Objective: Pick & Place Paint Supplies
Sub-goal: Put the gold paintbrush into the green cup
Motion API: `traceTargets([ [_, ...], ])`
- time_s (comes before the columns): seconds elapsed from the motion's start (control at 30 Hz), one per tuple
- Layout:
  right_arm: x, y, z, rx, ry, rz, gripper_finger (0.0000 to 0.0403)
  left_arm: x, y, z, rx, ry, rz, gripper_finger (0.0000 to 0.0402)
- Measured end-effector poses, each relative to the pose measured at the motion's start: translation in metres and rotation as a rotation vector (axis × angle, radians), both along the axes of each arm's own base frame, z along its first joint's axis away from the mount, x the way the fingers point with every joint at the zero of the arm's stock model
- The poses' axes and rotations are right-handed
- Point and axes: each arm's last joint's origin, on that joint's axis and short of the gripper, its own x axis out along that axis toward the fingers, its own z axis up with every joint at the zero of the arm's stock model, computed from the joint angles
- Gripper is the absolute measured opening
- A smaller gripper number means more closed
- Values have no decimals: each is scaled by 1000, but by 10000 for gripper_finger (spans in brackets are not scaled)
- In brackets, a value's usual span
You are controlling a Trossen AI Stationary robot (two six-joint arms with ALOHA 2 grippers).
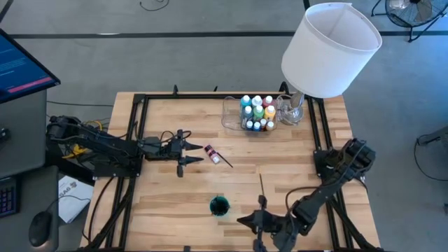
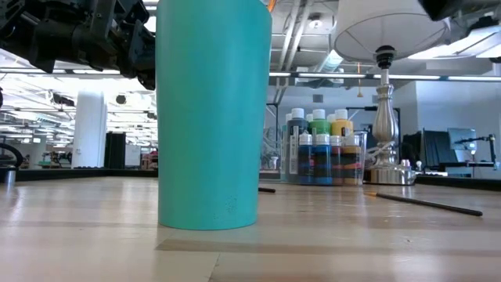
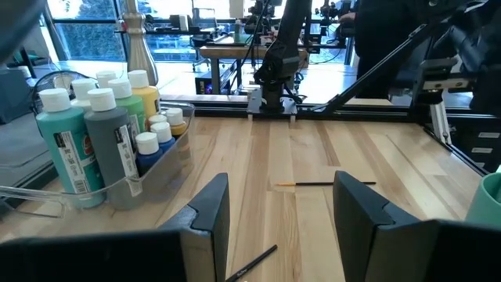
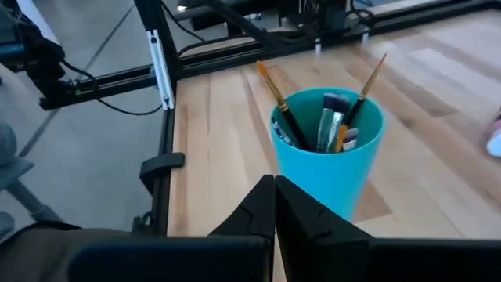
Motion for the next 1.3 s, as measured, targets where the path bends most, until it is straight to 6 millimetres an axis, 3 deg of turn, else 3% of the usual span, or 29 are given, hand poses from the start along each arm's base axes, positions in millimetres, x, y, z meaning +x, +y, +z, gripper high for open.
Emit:
traceTargets([
  [0.17, 6, 4, -3, 92, 0, 73, 0, 0, 0, 0, 0, 0, 0, 121],
  [0.33, 16, 18, -24, 130, -53, 174, 0, 0, 0, 0, 1, 0, 0, 121],
  [0.43, 18, 17, -42, 95, -32, 99, 0, 0, 0, 0, 1, 0, 0, 121],
  [0.6, 4, -10, -62, 101, -32, -95, 0, 0, 0, 0, -9, -1, 1, 121],
  [0.8, -43, -35, -65, 144, -156, -301, 0, 0, 0, 0, -9, -1, 1, 121],
  [0.9, -56, -51, -66, 221, -228, -406, 0, 0, 0, 0, -9, -1, 1, 121],
  [1.1, -49, -80, -81, 438, -148, -491, 0, 0, 0, 0, -9, -1, 1, 121],
  [1.3, -37, -101, -87, 502, -74, -591, 0, 0, -1, 0, -16, -1, -6, 121],
])
